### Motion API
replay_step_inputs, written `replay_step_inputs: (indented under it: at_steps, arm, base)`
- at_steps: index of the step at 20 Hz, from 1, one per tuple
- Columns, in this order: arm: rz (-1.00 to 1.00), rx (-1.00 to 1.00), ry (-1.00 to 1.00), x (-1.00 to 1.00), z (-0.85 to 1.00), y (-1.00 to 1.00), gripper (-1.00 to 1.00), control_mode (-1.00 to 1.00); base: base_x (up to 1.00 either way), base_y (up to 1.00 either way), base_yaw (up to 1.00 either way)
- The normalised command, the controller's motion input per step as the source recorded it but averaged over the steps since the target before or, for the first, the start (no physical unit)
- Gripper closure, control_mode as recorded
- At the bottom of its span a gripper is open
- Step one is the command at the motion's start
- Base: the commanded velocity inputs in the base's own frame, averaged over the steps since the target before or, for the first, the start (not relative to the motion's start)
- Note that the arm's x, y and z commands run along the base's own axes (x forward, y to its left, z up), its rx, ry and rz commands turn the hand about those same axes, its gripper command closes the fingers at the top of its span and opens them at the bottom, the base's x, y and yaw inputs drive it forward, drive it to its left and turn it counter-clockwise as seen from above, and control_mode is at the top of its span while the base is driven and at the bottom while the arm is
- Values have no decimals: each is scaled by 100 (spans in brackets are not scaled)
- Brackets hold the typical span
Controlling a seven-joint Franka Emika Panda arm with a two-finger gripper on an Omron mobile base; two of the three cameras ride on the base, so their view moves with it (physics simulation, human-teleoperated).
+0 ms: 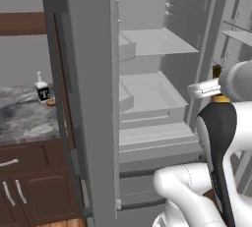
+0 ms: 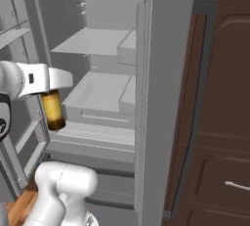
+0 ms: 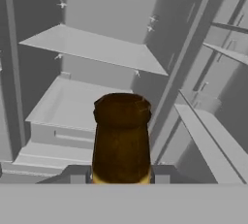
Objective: Place the beer and liquor on the top shelf of the fridge to keep them out of children's reach, and place the mushroom on lower shelves for easy access.
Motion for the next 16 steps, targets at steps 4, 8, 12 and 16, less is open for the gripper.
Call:
replay_step_inputs:
  at_steps: [4,8,12,16]
  arm:
    - [0,0,0,0,0,0,100,100]
    - [0,0,0,0,0,0,100,100]
    - [0,0,-6,26,4,8,100,-100]
    - [0,0,-11,25,19,1,100,-100]
  base:
    - [53,5,0]
    - [48,10,0]
    - [10,4,0]
    - [0,0,0]
